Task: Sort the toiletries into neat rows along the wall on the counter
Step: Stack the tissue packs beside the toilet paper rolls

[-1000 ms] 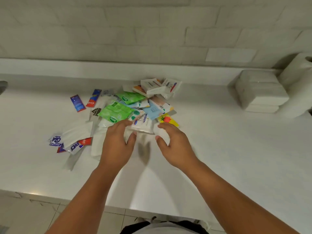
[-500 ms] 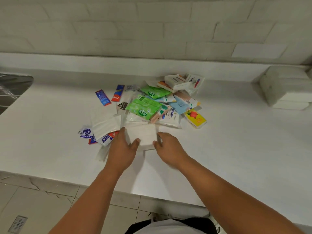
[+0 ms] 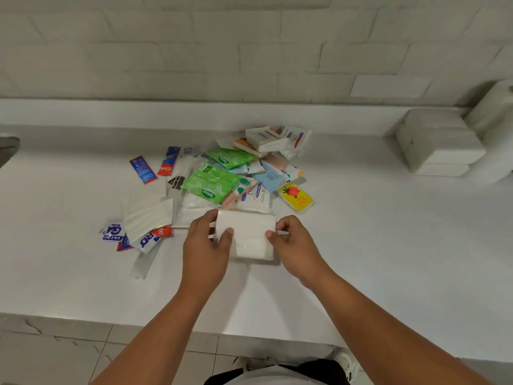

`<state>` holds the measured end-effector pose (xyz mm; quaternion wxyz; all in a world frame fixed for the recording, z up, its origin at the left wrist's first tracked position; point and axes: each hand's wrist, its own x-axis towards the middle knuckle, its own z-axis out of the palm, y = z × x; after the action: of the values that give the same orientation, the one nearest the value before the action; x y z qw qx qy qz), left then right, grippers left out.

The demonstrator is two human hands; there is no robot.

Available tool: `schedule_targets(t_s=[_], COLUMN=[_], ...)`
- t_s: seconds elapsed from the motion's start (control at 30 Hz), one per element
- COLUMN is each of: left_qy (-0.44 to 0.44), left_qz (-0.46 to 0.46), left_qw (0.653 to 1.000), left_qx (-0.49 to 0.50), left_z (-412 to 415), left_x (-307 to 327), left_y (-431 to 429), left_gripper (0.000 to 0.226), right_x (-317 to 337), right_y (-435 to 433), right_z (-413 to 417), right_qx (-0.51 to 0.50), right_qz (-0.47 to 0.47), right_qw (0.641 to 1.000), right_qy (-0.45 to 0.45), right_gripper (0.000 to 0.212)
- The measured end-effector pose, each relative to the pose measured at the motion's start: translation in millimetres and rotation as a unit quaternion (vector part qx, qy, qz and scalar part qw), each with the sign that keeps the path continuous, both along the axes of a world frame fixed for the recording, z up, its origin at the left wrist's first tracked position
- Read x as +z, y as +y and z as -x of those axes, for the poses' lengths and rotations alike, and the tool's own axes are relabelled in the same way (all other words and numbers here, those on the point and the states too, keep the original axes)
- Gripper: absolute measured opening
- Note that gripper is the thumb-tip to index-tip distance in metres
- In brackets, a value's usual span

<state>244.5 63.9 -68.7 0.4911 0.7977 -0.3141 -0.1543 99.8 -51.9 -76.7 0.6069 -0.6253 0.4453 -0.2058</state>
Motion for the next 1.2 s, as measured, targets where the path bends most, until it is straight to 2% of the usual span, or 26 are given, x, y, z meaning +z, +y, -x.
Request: schedule_targets(t_s=[0.2,0.37,0.57,0.73,0.97,1.1,1.2], left_qy=[0.014,0.044,0.138,0.168,0.187,0.157,0.099], left_qz=[0.062,0.068,0.057,0.059,0.088,0.079,0.058], left_qw=[0.994,0.984,0.963,0.962,0.96,0.975,0.986], left_qx=[-0.094,-0.159,-0.225,-0.206,-0.189,-0.138,-0.121], left_z=[39,89,149,196,237,247,249], left_x=[20,30,37,36,45,59,71], left_y=[-61,-118,-194,-266,-364,-421,-460], left_gripper=[0.044,0.04,0.04,0.048,0.036,0.03,0.034], right_x=[15,25,41,52,74,88,94], right_y=[-49,-100,-164,-222,-311,-366,-405], right_z=[49,106,174,222,256,258,254], right_qx=[-0.108,-0.192,-0.249,-0.284,-0.288,-0.284,-0.274], right_qz=[0.008,0.008,0.033,0.071,0.117,0.145,0.159], right_qw=[0.989,0.974,0.961,0.952,0.949,0.948,0.948], right_qy=[-0.099,-0.123,-0.12,-0.092,-0.05,-0.018,0.016], right_gripper=[0.013,0.012,0.02,0.021,0.016,0.023,0.029])
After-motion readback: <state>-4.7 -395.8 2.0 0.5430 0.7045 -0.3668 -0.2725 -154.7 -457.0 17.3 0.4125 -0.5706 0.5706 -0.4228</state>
